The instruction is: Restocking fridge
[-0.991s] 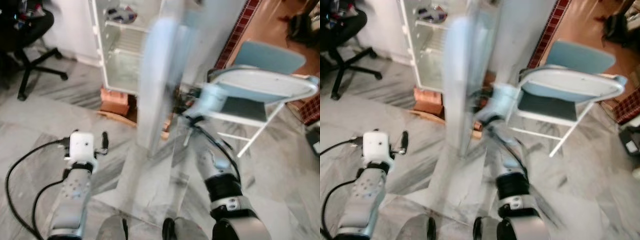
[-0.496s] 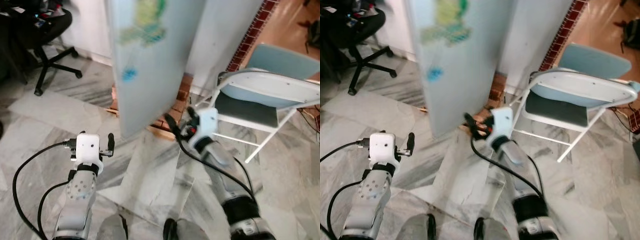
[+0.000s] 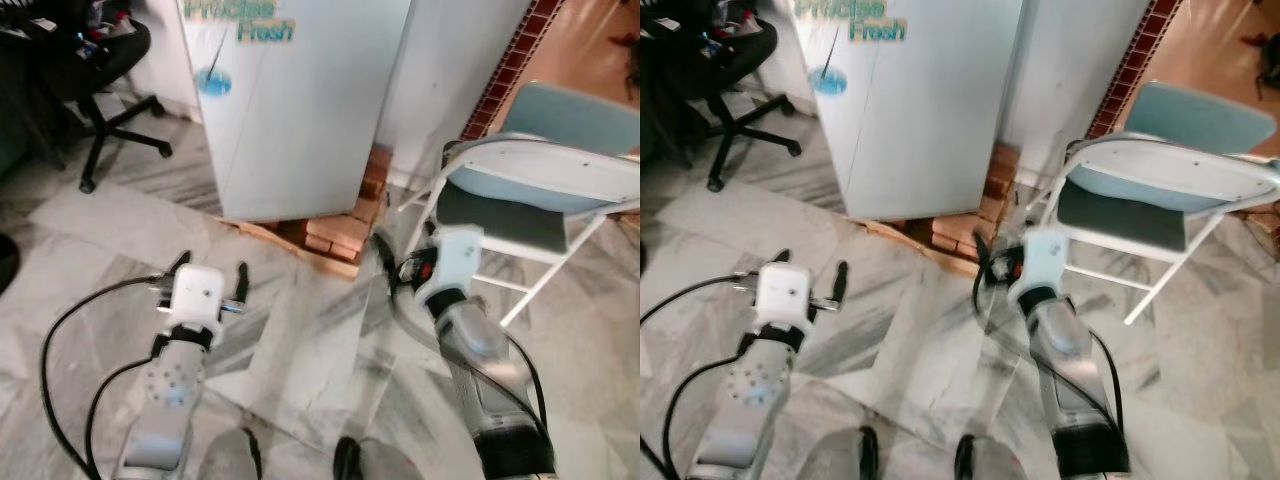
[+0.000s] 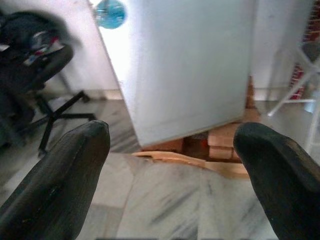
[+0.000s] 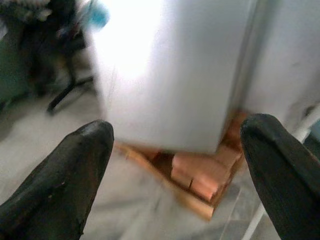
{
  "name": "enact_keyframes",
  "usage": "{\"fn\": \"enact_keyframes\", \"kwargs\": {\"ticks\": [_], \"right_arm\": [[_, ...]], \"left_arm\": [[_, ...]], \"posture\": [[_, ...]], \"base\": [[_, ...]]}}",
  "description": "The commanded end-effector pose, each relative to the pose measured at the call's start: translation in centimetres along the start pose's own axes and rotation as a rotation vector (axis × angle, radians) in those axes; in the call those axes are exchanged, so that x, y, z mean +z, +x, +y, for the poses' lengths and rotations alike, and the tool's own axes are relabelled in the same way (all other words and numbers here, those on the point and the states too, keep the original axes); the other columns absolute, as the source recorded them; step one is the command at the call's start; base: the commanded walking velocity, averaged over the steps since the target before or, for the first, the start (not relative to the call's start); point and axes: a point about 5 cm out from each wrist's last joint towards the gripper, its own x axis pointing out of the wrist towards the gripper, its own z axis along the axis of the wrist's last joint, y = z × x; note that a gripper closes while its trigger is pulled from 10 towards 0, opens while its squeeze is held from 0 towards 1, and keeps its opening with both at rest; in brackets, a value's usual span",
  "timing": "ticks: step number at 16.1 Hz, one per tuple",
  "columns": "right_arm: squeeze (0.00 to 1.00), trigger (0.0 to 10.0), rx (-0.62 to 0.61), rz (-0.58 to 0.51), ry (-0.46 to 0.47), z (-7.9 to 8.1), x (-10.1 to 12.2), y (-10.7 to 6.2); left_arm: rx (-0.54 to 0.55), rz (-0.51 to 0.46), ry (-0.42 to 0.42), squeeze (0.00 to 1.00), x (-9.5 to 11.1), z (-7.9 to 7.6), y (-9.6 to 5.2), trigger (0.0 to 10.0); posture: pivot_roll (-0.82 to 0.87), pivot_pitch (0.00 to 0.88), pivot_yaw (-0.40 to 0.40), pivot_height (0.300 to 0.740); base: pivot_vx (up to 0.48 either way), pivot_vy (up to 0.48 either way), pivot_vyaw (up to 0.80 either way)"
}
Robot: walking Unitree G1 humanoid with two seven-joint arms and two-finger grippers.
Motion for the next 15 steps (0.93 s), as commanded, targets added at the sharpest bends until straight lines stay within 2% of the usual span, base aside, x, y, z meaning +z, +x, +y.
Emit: {"fn": "enact_keyframes", "kwargs": {"ticks": [1, 2, 3, 4, 7, 8, 10, 11, 15], "right_arm": [[0.0, 10.0, -0.002, 0.006, -0.032, -0.8, 0.3, -0.6], [0.0, 10.0, -0.069, 0.018, -0.054, -2.0, -0.2, -1.3], [0.0, 10.0, -0.121, 0.013, -0.043, -2.6, -0.2, -1.4], [0.0, 10.0, -0.257, -0.003, -0.002, -3.5, -0.3, -1.5], [0.0, 10.0, -0.499, -0.039, 0.036, -4.4, -0.4, -1.7], [0.0, 10.0, -0.51, -0.044, 0.044, -4.4, -0.4, -1.7], [0.0, 10.0, -0.434, -0.044, 0.058, -3.2, -0.9, -1.7], [0.0, 10.0, -0.428, -0.034, 0.105, -3.1, -1.1, -2.2], [0.0, 10.0, -0.475, -0.016, 0.057, -3.8, -2.1, -4.0]], "left_arm": [[-0.027, -0.015, 0.028, 0.0, -0.1, -0.2, -0.2, 10.0], [-0.032, -0.034, 0.042, 0.0, 0.1, -0.2, 0.0, 10.0], [-0.027, -0.041, 0.041, 0.0, 0.3, -0.1, 0.2, 10.0], [0.003, -0.045, 0.029, 0.0, 0.4, 0.4, 0.5, 10.0], [0.071, -0.074, 0.016, 0.0, 1.0, 1.5, 1.1, 10.0], [0.077, -0.075, 0.015, 0.0, 1.0, 1.6, 1.2, 10.0], [0.045, -0.046, 0.006, 0.0, 0.1, 1.1, 0.8, 10.0], [0.039, -0.016, -0.006, 0.0, -0.6, 0.9, 0.4, 10.0], [0.051, 0.048, -0.028, 0.0, -2.0, 0.4, -0.3, 10.0]], "posture": [[0.09, 0.121, -0.015, 0.74], [0.09, 0.081, -0.031, 0.74], [0.09, 0.081, -0.031, 0.74], [0.12, 0.05, -0.05, 0.74], [0.12, 0.015, -0.059, 0.74], [0.11, 0.02, -0.053, 0.74], [0.1, 0.027, -0.04, 0.74], [0.08, 0.019, -0.021, 0.74], [0.07, 0.0, -0.02, 0.74]], "base": [[0.0, 0.0, 0.0], [0.0, 0.0, 0.0], [0.0, 0.0, 0.0], [0.0, 0.0, 0.0], [0.0, 0.0, 0.0], [0.0, 0.0, 0.0], [0.0, 0.0, 0.0], [0.0, 0.0, 0.0], [0.0, 0.0, 0.0]]}}
